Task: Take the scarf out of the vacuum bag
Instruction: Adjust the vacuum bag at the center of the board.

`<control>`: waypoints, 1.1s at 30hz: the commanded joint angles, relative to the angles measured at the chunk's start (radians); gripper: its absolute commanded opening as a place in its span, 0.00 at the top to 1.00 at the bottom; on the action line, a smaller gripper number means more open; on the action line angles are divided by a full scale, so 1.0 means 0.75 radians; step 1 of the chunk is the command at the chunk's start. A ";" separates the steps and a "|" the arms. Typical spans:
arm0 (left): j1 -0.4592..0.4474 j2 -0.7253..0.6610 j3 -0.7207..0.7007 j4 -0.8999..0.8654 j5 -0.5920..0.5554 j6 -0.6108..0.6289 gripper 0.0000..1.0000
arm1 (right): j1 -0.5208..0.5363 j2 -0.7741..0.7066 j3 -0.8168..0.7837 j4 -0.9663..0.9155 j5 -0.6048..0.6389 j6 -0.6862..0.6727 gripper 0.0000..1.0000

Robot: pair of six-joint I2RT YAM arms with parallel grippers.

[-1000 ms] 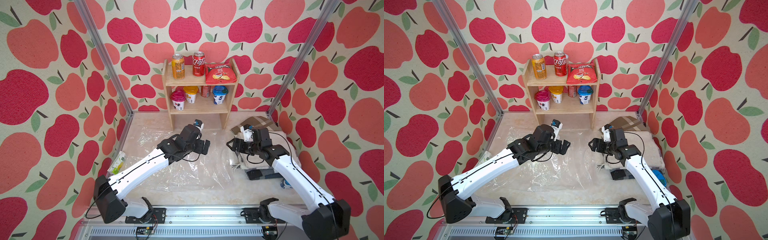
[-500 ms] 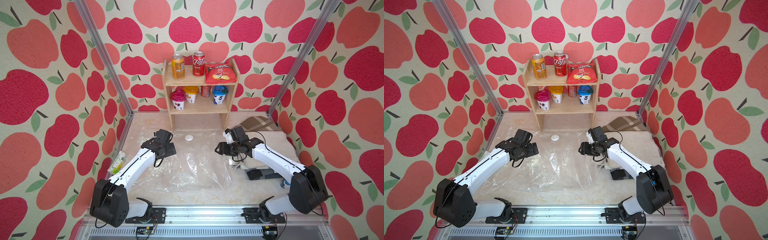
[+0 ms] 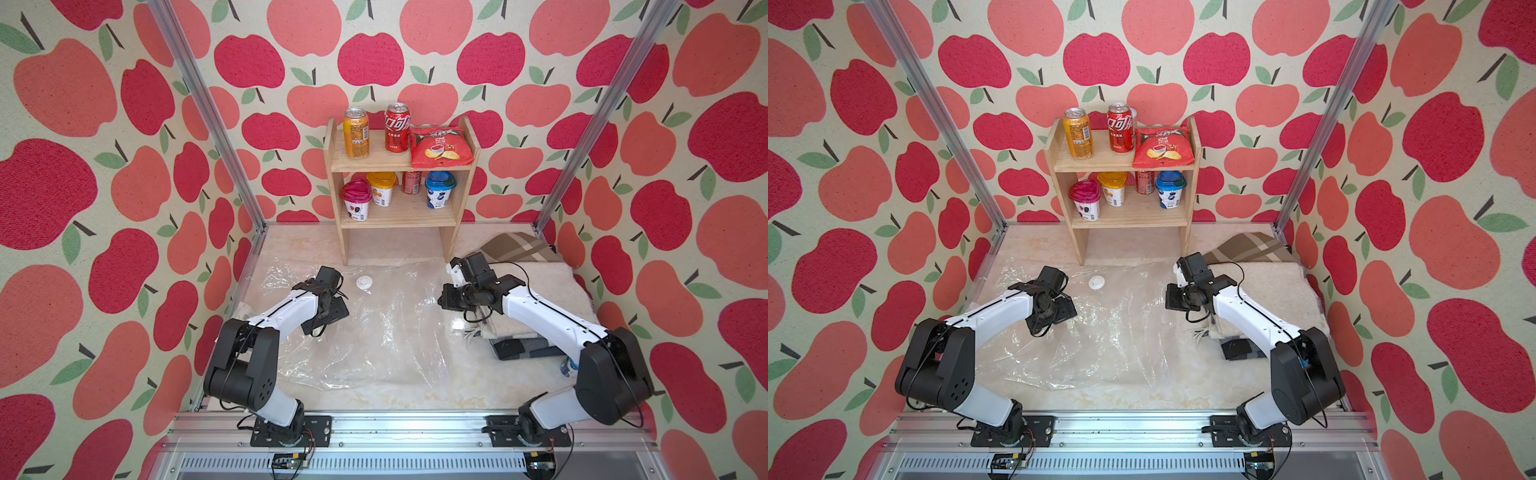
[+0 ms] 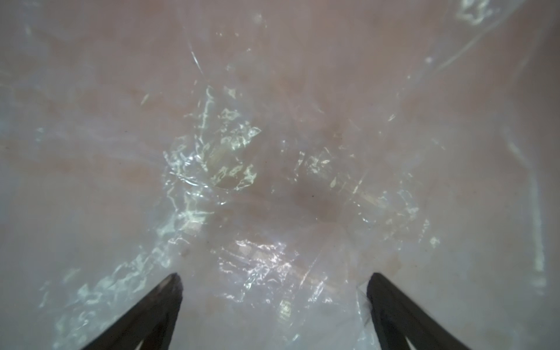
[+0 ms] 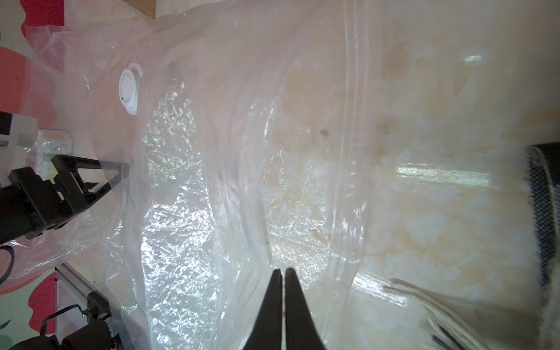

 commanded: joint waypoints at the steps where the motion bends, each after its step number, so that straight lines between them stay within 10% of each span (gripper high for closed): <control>1: 0.009 0.036 -0.001 0.033 0.024 -0.009 0.02 | 0.004 0.044 0.029 0.005 -0.025 0.005 0.97; 7: 0.008 0.031 -0.034 0.064 0.040 0.009 0.02 | 0.006 -0.022 -0.009 0.031 0.028 0.037 0.95; 19: 0.004 -0.178 -0.148 0.197 0.174 0.068 0.02 | 0.099 -0.211 0.036 -0.003 0.065 0.031 0.36; 27: 0.033 -0.530 -0.070 -0.032 0.022 0.094 0.02 | 0.098 -0.141 -0.050 0.059 0.096 0.072 0.36; 33: 0.161 -0.380 -0.021 -0.155 -0.033 0.089 0.02 | 0.098 -0.062 -0.067 0.125 0.027 0.084 0.47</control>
